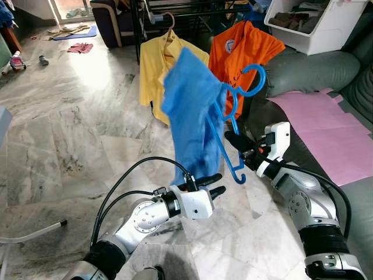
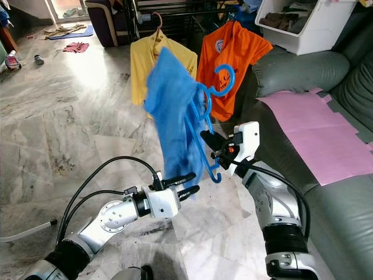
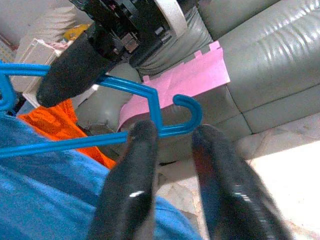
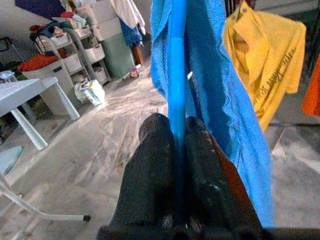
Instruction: Hang hanger
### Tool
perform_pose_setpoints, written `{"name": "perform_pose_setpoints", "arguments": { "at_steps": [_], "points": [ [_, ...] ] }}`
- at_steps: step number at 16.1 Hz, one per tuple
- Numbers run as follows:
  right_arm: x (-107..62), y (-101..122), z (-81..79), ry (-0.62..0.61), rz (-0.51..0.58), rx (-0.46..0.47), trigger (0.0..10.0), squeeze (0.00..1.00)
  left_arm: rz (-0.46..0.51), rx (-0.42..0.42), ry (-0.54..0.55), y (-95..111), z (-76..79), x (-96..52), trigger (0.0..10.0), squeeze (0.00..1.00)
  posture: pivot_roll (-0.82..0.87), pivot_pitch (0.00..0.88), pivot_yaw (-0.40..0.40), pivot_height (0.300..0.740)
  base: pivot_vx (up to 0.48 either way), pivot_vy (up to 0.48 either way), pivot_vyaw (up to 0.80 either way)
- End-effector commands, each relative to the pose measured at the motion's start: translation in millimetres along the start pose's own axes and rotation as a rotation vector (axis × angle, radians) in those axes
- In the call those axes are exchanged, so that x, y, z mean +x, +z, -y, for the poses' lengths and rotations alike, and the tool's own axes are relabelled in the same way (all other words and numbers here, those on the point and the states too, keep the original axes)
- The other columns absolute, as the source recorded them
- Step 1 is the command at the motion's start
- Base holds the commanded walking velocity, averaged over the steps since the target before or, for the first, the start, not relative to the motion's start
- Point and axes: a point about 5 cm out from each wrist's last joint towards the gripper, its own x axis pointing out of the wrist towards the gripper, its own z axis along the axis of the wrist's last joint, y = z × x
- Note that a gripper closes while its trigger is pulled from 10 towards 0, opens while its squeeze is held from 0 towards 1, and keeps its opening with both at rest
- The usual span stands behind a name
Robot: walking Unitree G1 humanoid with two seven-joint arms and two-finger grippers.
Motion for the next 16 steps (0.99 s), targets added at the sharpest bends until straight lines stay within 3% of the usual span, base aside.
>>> {"name": "perform_pose_setpoints", "arguments": {
  "at_steps": [1,3,4,6,8,11,16],
  "points": [
    [0.9,9.8,-8.0,0.056,0.048,-0.056,10.0,0.0,0.007,-0.005,-0.008,2.2,2.2,-1.5,10.0,1.0,-0.01,0.062,-0.03,0.74,0.0,0.0,0.0],
    [-4.0,4.7,-14.2,0.123,0.017,-0.071,10.0,0.0,0.012,0.004,0.029,2.8,-7.1,-10.9,10.0,1.0,-0.01,0.065,-0.03,0.74,0.0,0.0,0.0],
    [-10.9,0.2,-18.9,0.205,-0.019,-0.082,10.0,0.0,0.008,0.031,0.058,2.2,-19.7,-22.0,10.0,1.0,0.0,0.07,-0.029,0.74,0.0,0.0,0.0],
    [-18.5,-5.2,-19.4,0.258,-0.074,-0.114,10.0,0.0,-0.002,0.073,0.083,1.4,-34.8,-32.3,10.0,1.0,0.0,0.072,-0.028,0.74,0.0,0.0,0.0],
    [-31.9,-9.2,-13.6,0.297,-0.124,-0.164,10.0,0.0,-0.015,0.173,0.138,3.2,-69.3,-51.2,10.0,1.0,0.01,0.071,-0.027,0.74,0.0,0.0,0.0],
    [-39.9,-12.9,-13.1,0.338,-0.161,-0.167,10.0,0.0,-0.018,0.276,0.173,10.2,-100.0,-61.8,10.0,1.0,0.01,0.067,-0.025,0.74,0.0,0.0,0.0],
    [-59.3,-27.4,-10.1,0.439,-0.318,-0.268,10.0,0.0,-0.082,0.39,0.065,2.7,-120.1,-71.3,10.0,1.0,0.02,0.062,-0.023,0.74,0.0,0.0,0.0]
  ]
}}
